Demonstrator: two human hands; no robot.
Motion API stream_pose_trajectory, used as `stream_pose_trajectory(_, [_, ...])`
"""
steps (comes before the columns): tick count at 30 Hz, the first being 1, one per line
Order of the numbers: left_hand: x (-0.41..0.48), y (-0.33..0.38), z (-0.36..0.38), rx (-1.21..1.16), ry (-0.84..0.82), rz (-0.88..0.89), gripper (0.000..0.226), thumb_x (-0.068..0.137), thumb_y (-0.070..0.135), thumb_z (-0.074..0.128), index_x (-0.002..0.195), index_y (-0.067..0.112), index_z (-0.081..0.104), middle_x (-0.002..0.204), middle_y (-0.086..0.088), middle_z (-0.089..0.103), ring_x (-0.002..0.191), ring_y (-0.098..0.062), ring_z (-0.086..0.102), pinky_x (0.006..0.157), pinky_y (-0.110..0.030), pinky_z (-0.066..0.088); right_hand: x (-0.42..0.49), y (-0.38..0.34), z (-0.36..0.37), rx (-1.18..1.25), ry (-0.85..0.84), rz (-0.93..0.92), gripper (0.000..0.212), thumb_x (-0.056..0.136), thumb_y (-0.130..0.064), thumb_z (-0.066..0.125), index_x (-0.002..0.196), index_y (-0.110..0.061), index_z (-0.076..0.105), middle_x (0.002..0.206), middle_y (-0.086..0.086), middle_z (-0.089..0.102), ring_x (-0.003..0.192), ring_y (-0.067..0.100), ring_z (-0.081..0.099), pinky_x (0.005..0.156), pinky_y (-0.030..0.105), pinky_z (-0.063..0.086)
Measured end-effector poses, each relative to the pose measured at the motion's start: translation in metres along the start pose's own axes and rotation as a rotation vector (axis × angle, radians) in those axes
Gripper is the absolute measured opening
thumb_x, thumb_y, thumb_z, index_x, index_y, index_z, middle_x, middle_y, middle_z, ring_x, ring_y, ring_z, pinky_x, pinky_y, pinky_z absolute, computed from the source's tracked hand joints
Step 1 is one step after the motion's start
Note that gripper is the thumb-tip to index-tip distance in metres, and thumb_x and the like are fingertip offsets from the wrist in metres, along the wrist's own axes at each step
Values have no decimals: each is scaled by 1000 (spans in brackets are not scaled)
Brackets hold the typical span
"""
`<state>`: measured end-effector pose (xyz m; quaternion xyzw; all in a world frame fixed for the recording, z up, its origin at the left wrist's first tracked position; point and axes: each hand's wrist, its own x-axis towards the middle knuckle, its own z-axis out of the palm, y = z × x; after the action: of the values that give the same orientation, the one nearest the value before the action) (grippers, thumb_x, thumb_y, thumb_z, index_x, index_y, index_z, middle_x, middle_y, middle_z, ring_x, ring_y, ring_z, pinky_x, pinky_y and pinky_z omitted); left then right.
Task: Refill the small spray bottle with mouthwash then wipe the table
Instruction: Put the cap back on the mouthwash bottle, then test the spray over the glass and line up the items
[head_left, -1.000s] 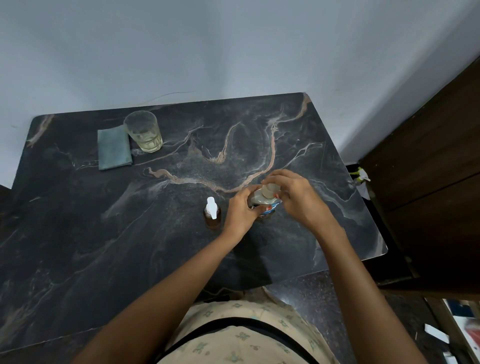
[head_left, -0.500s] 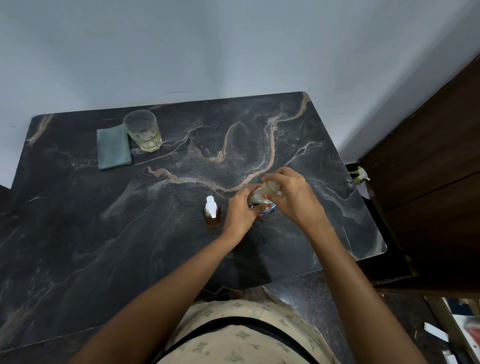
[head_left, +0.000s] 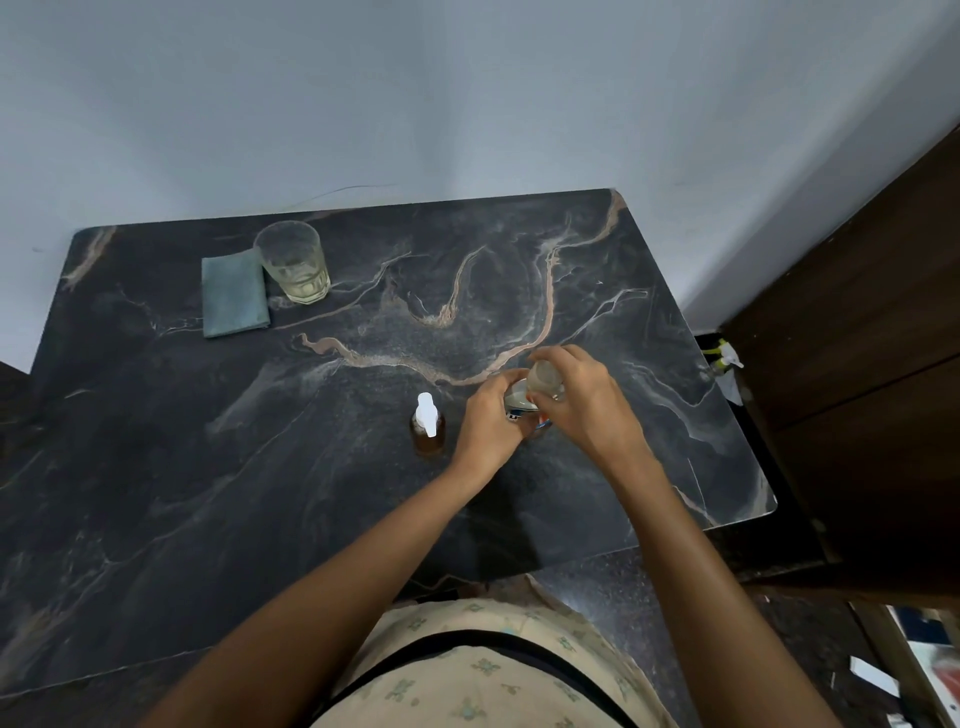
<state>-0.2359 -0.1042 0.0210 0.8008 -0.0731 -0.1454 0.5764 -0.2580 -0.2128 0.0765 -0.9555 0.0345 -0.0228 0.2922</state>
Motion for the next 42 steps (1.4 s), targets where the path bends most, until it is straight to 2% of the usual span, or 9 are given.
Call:
stream_pose_trajectory(2, [0,3,-2,35,-9,11,51,70,7,74,117,10,53,114,-7,61,101,-13,57,84,-16,44,1,1,-4,34,-16,22,36,76,-12,68,111,-14,58,109,6,59,95,21,57,78,36,50])
stream_pose_trajectory(5, [1,8,-11,91,12,52,53,73,6,71,122,9,50,121,-5,58,108,-10,52,83,-8,33,5,1,-11,95,-4,30,34,77,-21,70,110,-17,60,107,2,62,91,12,56,82,34,50])
stream_pose_trajectory(11, [10,16,-43,22,65,55,56,71,3,73,122,9,51,126,-6,56,115,-11,50,94,-16,36,31,-13,-24,185,48,37,24,83,-18,65,106,-11,64,102,4,66,87,11,58,82,25,48])
stream_pose_trajectory(16, [18,17,-85,-78,167,58,47,74,3,70,117,10,55,123,-4,58,114,-9,51,98,-16,36,75,-37,-21,207,-132,-25,22,86,-16,61,106,-9,63,94,-3,61,85,8,58,71,6,44])
stream_pose_trajectory(19, [26,10,-113,-71,262,27,43,76,6,68,117,10,55,121,-4,58,112,-9,51,98,-20,37,105,-53,-7,197,-240,-74,20,86,-14,61,104,-7,63,97,4,65,88,14,61,78,15,46])
stream_pose_trajectory(24, [47,-18,-157,-15,416,-47,43,77,10,69,117,9,55,122,-6,59,110,-9,51,96,-24,41,153,-75,30,69,-386,-167,23,86,-12,61,106,-4,63,107,12,67,93,17,62,78,11,41])
stream_pose_trajectory(31, [86,-69,-207,-6,559,-115,50,73,5,72,118,6,52,121,-12,58,114,-20,52,94,-25,40,218,-96,98,-28,-517,-204,42,82,-14,66,120,-2,51,119,16,59,108,26,57,93,32,46])
stream_pose_trajectory(38, [134,-96,-249,3,537,-148,72,71,9,75,132,7,36,137,-11,42,126,-18,39,106,-30,34,260,-114,153,72,-497,-137,72,75,-10,72,135,-4,31,138,17,40,126,26,41,106,34,34])
stream_pose_trajectory(42, [157,-97,-260,-78,386,-139,76,69,1,74,133,3,34,128,0,43,117,-8,38,94,-15,37,275,-119,175,128,-491,-138,86,70,-8,76,138,-3,23,142,17,34,131,27,34,108,33,29])
